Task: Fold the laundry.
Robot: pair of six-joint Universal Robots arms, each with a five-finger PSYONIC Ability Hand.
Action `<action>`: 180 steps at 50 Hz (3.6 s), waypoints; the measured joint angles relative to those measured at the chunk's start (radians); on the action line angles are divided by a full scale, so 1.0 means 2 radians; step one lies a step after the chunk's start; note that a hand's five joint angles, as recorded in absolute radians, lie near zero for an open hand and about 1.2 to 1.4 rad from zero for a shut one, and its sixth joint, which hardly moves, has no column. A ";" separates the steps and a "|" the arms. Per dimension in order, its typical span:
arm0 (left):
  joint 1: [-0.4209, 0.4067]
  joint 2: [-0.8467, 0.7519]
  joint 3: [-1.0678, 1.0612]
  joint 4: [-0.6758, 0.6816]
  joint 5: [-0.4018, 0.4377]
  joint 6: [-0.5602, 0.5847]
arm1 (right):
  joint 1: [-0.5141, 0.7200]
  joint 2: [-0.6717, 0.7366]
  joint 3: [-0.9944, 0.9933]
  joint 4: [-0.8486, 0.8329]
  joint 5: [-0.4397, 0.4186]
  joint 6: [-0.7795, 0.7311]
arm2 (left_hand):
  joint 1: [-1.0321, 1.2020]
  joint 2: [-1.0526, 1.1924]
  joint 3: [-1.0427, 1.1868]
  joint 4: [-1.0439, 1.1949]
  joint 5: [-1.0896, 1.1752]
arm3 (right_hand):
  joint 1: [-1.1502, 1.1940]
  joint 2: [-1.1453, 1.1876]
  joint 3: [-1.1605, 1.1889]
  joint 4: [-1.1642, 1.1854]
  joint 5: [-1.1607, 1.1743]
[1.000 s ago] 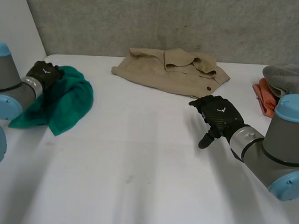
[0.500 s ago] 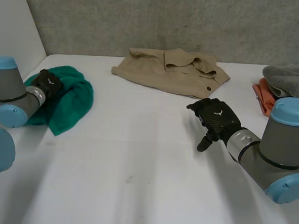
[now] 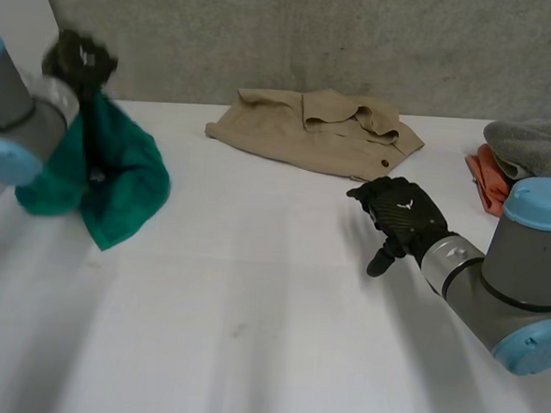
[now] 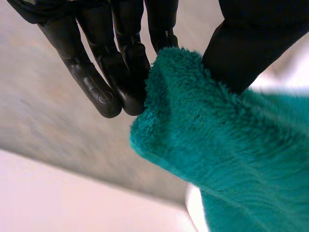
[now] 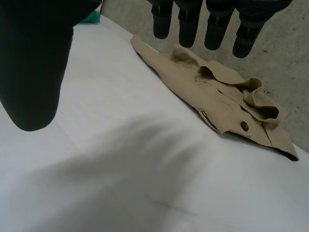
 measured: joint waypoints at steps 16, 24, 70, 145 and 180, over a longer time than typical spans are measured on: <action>-0.086 0.242 -0.044 -0.017 0.055 -0.252 | -0.017 0.010 -0.006 0.000 0.000 -0.001 | 0.000 0.001 0.001 0.002 0.000 | 0.000 0.000 0.000 0.000 0.000; -0.120 0.254 -0.061 -0.034 0.042 -0.330 | -0.029 0.011 -0.009 0.000 -0.001 -0.002 | 0.000 0.001 0.001 0.002 0.000 | 0.000 0.000 0.000 0.000 0.000; 0.035 0.277 -0.413 -0.098 0.065 -0.309 | 0.174 0.178 -0.304 0.249 0.127 0.303 | -0.460 -0.490 -0.482 -0.493 -0.459 | 0.043 0.040 0.039 0.039 0.036; -0.075 0.118 -0.215 -0.165 0.049 -0.414 | 0.100 -0.140 -0.206 0.257 -0.016 0.061 | -0.471 -0.495 -0.489 -0.498 -0.462 | 0.433 0.475 0.484 0.495 0.464; -0.070 0.149 -0.033 -0.192 -0.021 -0.515 | 0.013 -0.008 -0.353 0.224 -0.003 -0.056 | 0.012 0.001 -0.002 -0.001 0.002 | 0.433 0.475 0.486 0.496 0.464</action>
